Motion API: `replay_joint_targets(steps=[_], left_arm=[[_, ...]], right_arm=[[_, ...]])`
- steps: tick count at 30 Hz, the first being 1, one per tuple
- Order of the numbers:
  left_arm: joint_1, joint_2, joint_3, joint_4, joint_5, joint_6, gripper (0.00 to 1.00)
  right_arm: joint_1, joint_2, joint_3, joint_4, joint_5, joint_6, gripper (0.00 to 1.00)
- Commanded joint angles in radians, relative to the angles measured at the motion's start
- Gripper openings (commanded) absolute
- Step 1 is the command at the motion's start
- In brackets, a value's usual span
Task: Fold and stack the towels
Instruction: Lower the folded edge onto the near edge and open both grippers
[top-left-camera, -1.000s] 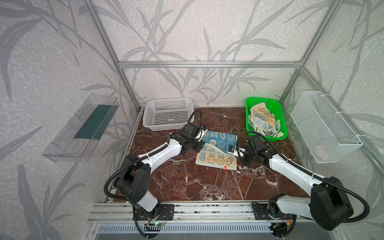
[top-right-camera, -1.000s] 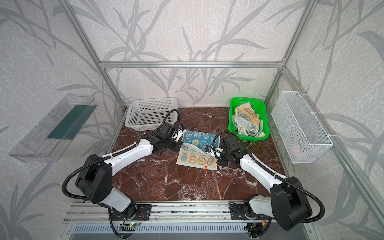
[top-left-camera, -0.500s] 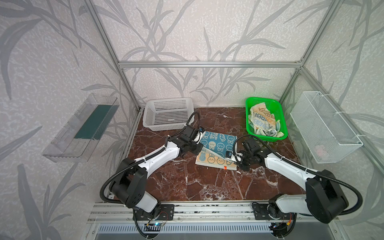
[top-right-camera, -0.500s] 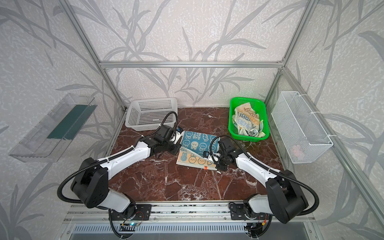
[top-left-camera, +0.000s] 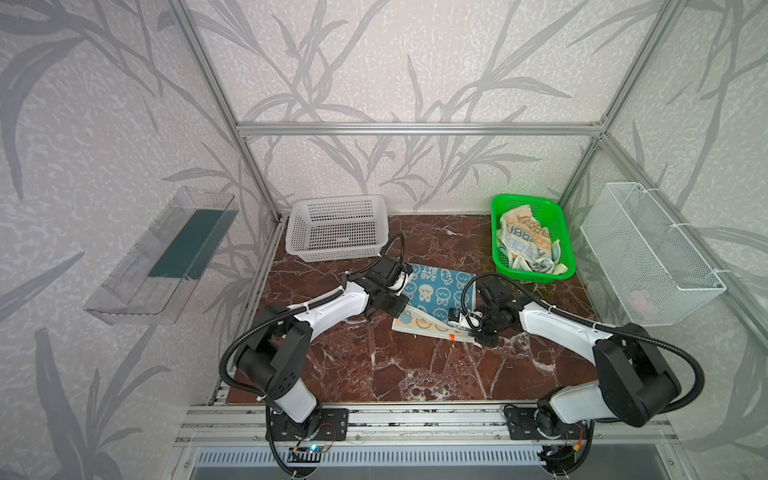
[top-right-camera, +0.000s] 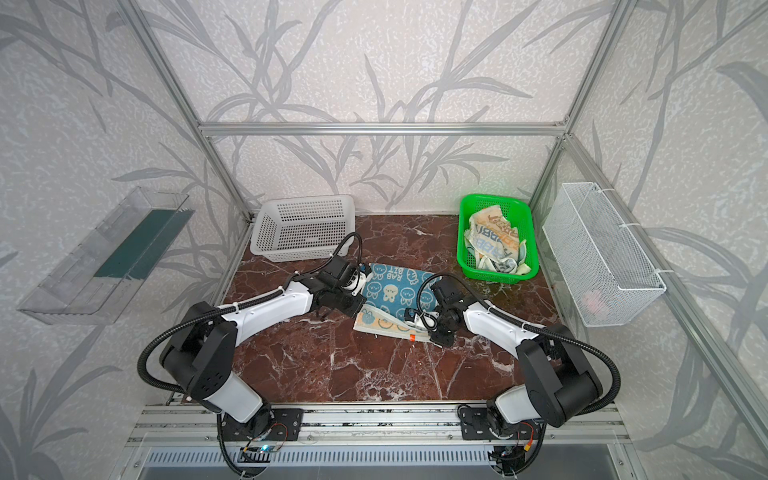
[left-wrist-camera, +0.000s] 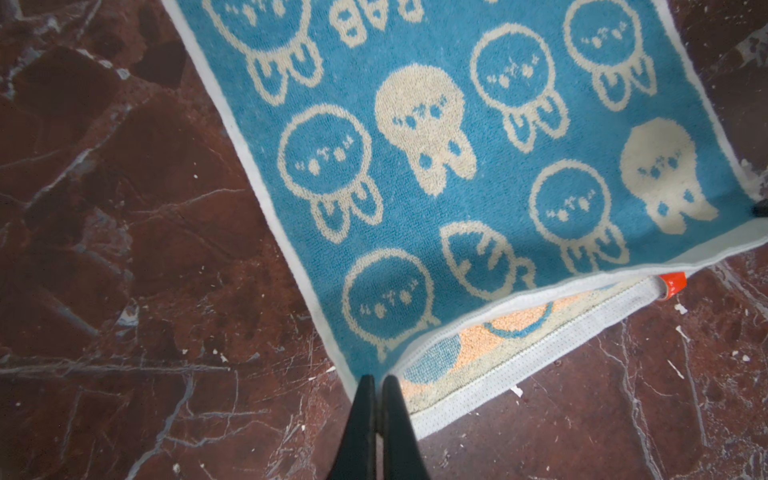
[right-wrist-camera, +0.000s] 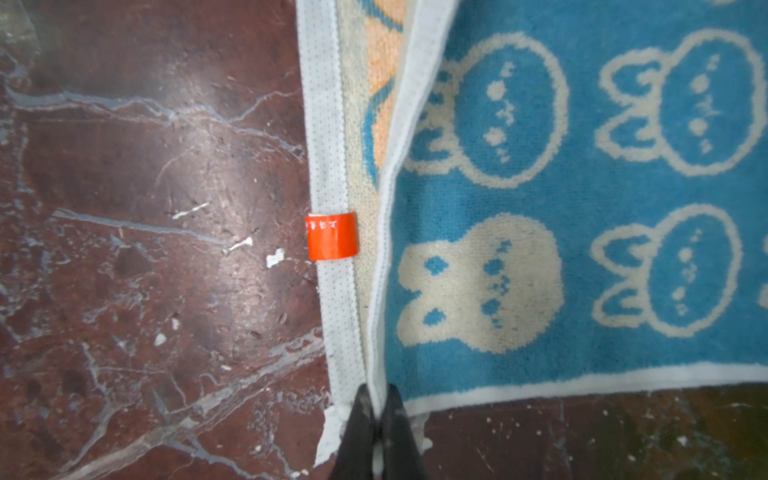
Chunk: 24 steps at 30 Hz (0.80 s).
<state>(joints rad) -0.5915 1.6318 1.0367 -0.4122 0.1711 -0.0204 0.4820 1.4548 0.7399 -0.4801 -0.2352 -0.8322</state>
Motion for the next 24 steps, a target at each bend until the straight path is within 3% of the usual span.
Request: replay_joint_targets(steps=[1, 8, 12, 20, 24], left_arm=[[-0.009, 0.011, -0.009, -0.031, 0.016, -0.015, 0.00], [-0.015, 0.030, -0.004, -0.068, 0.030, -0.010, 0.00], [-0.020, 0.024, -0.007, -0.085, 0.028, -0.018, 0.10], [-0.022, -0.043, -0.027, -0.112, 0.005, -0.038, 0.21], [-0.022, -0.089, -0.041, -0.113, 0.008, -0.065, 0.33]], right_arm=[[0.009, 0.027, 0.029, -0.037, -0.003, 0.008, 0.07], [0.016, 0.062, 0.043, -0.051, 0.011, 0.013, 0.15], [0.023, 0.071, 0.058, -0.069, 0.032, 0.013, 0.19], [0.030, 0.035, 0.078, -0.116, 0.052, 0.010, 0.26], [0.029, -0.007, 0.090, -0.151, 0.031, 0.022, 0.27]])
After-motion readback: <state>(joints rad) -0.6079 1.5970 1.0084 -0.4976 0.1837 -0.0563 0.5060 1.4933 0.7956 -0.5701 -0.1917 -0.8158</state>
